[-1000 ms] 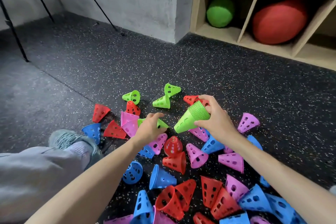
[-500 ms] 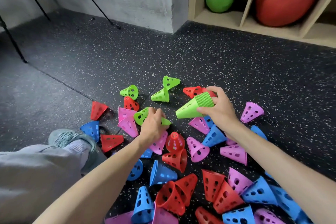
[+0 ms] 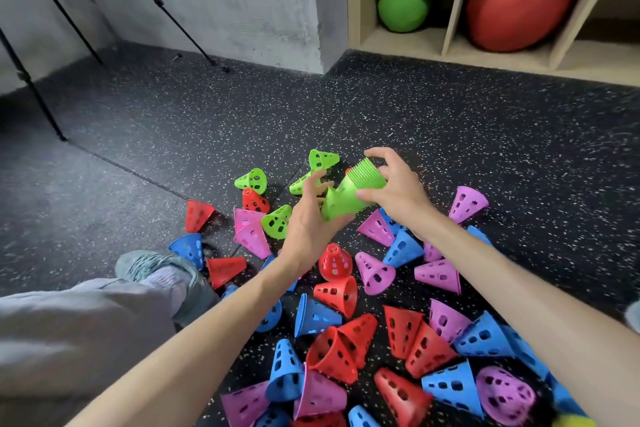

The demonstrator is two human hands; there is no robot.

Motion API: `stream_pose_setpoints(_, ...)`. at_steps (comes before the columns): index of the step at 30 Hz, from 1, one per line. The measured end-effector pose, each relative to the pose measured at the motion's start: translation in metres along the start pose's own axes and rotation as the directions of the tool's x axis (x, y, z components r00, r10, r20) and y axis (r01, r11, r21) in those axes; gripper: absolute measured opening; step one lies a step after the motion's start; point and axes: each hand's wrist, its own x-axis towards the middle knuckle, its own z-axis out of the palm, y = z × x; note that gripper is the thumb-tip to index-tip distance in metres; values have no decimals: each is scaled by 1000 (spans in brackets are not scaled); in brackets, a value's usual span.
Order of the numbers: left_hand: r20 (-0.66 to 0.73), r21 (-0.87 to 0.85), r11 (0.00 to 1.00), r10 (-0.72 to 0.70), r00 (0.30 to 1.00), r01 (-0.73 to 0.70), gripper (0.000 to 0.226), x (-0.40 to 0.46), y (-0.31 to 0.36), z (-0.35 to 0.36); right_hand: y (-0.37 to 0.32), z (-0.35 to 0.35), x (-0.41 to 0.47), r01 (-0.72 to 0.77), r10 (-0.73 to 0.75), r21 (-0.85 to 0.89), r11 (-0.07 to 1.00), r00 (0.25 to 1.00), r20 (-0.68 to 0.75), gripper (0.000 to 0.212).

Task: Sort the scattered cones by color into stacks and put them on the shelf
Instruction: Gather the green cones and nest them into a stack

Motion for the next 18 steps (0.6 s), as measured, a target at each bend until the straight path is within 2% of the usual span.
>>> stream_pose_setpoints(5, 16, 0, 1000, 2, 1000, -2, 89, -13, 11, -7, -5, 1, -15, 12, -14, 27, 1000, 995, 103, 61)
stream_pose_setpoints(10, 10, -36, 999, 1, 1000, -1, 85, -21, 11, -6, -3, 10, -20, 41, -36, -36, 999, 991, 125, 78)
stream_pose_setpoints(14, 96, 35, 999, -12, 995, 8, 84, -15, 3, -13, -1, 11, -23, 44, -40, -66, 997, 998, 58, 76)
stream_pose_setpoints(18, 53, 106, 988, -115, 992, 109, 59, -7, -32, -29, 11, 13, -15, 25, -25, -41, 999, 1000, -11, 72)
